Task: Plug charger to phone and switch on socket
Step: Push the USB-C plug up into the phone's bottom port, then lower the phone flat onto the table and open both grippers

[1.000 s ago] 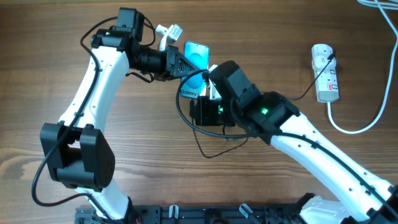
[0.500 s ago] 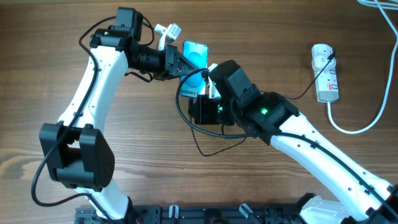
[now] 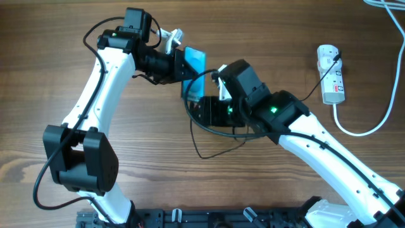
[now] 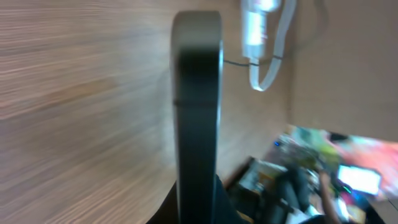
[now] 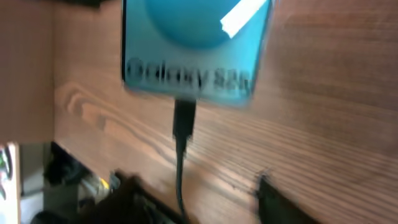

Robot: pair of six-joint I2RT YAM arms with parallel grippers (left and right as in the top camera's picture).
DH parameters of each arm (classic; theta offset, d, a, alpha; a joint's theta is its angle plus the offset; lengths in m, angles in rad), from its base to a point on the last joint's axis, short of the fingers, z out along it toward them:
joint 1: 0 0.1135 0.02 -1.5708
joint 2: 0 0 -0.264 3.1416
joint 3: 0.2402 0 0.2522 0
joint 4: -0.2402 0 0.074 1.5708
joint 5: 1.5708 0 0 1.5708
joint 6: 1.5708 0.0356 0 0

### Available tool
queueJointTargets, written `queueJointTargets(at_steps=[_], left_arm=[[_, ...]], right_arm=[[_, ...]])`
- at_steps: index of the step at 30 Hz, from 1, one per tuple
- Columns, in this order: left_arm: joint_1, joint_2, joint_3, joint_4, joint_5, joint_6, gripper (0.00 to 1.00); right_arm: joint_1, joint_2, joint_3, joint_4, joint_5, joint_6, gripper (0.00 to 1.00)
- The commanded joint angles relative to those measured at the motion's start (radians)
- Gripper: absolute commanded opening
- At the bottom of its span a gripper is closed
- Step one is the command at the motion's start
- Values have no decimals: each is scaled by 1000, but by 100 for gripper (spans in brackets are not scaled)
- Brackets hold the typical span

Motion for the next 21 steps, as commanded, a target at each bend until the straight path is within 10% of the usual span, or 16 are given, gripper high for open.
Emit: queueJointTargets(at_steps=[1,2,21], left_arm=[[-3,-31,0,-5,-216,-49,4],[-3,-31,-7,-8,-254,-76,4],[-160,114,-370,515,-139,-238,9]], right_arm=[[-4,-14,11,-65,-31,-31,84],[-9,-14,11,-95,-4,-30,99],[-80,-14,10,-146,59,29,100]])
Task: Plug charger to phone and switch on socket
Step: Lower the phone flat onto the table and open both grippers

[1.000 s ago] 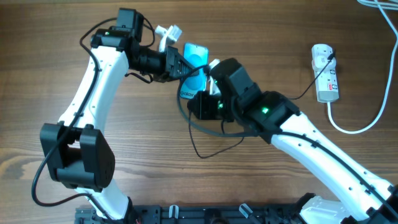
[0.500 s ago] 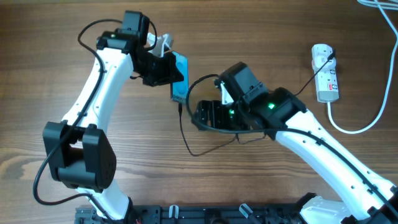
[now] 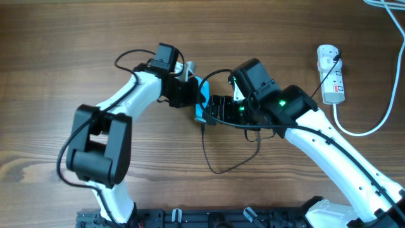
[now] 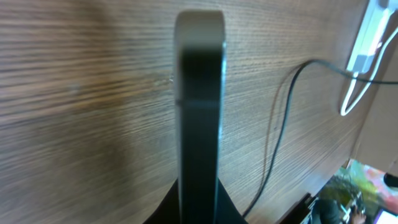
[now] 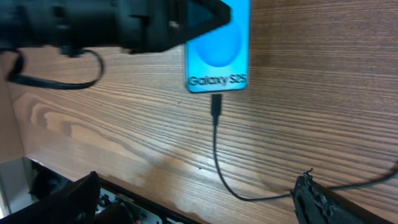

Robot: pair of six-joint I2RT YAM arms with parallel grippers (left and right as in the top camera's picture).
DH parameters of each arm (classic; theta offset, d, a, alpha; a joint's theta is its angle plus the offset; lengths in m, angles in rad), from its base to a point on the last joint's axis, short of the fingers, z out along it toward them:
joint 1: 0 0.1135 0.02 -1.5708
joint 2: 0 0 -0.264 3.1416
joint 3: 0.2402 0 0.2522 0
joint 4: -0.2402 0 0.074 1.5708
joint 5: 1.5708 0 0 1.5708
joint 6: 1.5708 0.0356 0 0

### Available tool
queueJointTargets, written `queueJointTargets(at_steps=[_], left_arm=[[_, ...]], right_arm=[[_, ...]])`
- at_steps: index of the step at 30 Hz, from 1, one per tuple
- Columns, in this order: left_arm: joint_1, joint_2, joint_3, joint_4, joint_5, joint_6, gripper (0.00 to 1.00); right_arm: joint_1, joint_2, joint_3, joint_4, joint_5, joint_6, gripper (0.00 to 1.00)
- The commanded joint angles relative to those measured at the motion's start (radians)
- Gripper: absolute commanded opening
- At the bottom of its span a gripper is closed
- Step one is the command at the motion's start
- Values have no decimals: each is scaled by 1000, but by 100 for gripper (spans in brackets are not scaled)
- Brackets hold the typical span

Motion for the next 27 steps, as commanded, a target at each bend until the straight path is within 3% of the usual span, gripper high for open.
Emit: queueJointTargets(at_steps=[1,10,11,12,13,15,19,21,22,27], left_arm=[[-37,39,-3,66,33,-9,9],[-38,107,-3,109,-5,-9,16],[-38,110,-3,107,-8,-9,22],[-38,110,-3,108,-14,-9,36],[-38,110,-3,108,-23,-8,40],[-38,110,-3,105,-48,-9,57],[-37,110,-3,103,-60,-8,75],[-35,110,-3,100,-60,-9,95],[-35,110,-3,96,-60,-8,100],[-13,52,-3,-1,-200,-10,100]], right_arm=[[-2,-14,8,4,20,13,100],[-2,7,0,11,20,12,100],[-2,9,0,7,20,12,100],[-2,9,0,5,20,12,100],[-2,9,0,5,20,12,100],[-2,9,0,5,20,12,100],[-2,9,0,4,20,12,100],[-2,9,0,-3,20,11,100],[-2,9,0,-7,21,11,100],[-2,9,0,-57,115,12,100]])
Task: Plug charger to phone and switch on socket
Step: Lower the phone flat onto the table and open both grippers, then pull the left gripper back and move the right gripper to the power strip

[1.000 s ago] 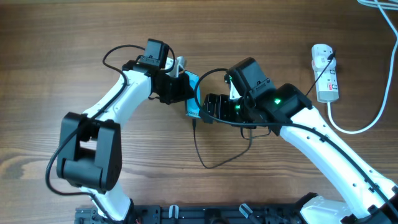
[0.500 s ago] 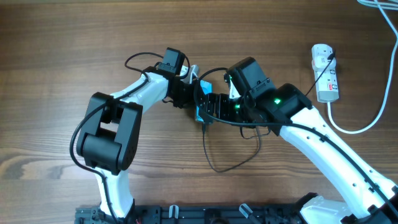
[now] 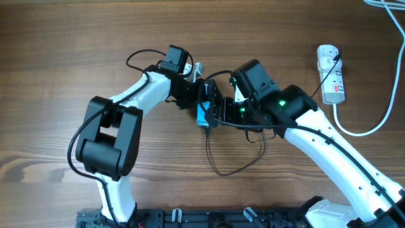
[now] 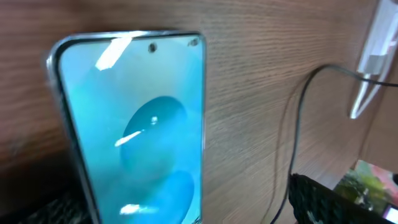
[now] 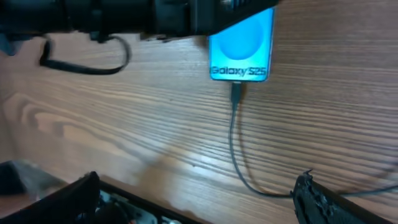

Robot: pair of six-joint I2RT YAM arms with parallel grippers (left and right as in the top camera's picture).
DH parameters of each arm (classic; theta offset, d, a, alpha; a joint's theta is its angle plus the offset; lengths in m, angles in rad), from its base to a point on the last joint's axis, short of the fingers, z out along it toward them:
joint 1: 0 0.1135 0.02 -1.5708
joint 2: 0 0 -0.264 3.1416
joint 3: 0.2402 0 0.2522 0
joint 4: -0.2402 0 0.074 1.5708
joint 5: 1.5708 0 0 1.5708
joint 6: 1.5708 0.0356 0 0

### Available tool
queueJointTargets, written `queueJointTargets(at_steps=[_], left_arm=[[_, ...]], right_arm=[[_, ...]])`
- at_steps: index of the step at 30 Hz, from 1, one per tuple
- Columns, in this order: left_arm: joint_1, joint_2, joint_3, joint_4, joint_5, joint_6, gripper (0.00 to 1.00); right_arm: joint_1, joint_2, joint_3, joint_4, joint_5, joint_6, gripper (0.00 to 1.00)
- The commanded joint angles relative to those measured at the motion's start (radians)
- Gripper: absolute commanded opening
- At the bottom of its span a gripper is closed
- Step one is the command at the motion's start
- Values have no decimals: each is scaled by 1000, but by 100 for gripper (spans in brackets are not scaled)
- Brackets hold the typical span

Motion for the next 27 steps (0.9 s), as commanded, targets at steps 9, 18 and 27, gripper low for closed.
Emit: queueJointTargets(at_steps=[9,18,27], left_arm=[[55,-457,-24,-225,-381,5,100],[55,-992,-27,-548,-507,5,100],[55,-1229,-115,-620,-507,5,100]], right_arm=[[-9,8,1,-18,120,14,100],[-148,-42,6,-64,47,-75,100],[-148,-164,6,-164,243,-34,100]])
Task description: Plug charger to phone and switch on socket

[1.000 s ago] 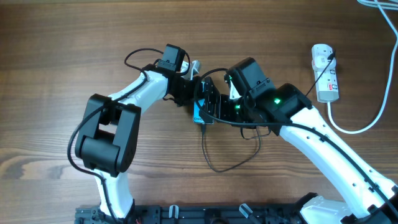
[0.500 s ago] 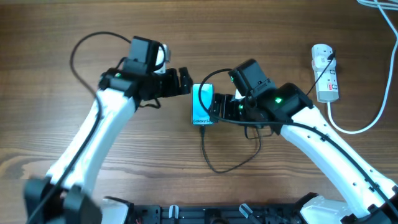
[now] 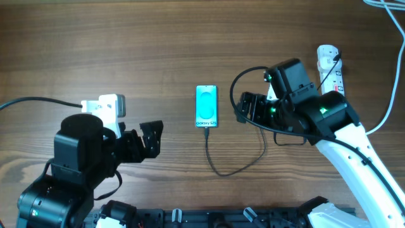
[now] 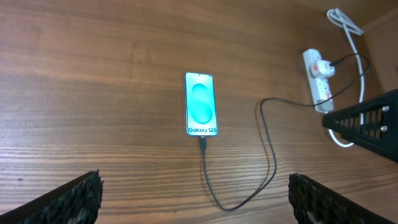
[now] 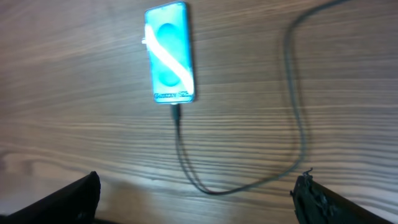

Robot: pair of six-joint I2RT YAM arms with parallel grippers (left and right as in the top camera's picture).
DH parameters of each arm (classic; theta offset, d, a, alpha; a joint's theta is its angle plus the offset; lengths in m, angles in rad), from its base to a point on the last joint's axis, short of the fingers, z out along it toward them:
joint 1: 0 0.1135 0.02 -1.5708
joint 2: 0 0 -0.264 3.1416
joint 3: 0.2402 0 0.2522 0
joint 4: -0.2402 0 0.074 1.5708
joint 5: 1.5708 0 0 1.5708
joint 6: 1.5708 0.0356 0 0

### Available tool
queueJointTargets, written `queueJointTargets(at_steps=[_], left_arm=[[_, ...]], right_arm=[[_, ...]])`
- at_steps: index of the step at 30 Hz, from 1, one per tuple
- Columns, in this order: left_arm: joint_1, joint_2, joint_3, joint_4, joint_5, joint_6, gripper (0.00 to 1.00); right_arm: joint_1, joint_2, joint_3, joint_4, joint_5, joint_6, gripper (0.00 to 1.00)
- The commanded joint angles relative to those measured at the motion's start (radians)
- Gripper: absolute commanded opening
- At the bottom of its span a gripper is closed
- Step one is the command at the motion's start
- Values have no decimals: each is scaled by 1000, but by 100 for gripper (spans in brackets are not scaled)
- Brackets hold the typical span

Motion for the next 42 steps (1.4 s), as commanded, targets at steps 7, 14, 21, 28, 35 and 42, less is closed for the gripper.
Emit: queueJointTargets(at_steps=[7,14,21,28,35,42], left_arm=[[3,25,-20,-80,-14,5,100],[3,25,-20,-92,-13,5,100],[3,25,-20,-107,-13,5,100],[3,25,-20,-104,-13,5,100],[3,25,-20,-97,-14,5,100],[3,25,-20,-95,-14,5,100]], right_arm=[[-388,-8,52,95,235,2,100],[-924,206,101,243,-108,-74,100],[-1006,484,212,223,61,-27,100],[-1001,596,212,393,182,-245,100],[-1002,732,212,446,96,-380,100],[-1001,796,212,485,-43,-447,100]])
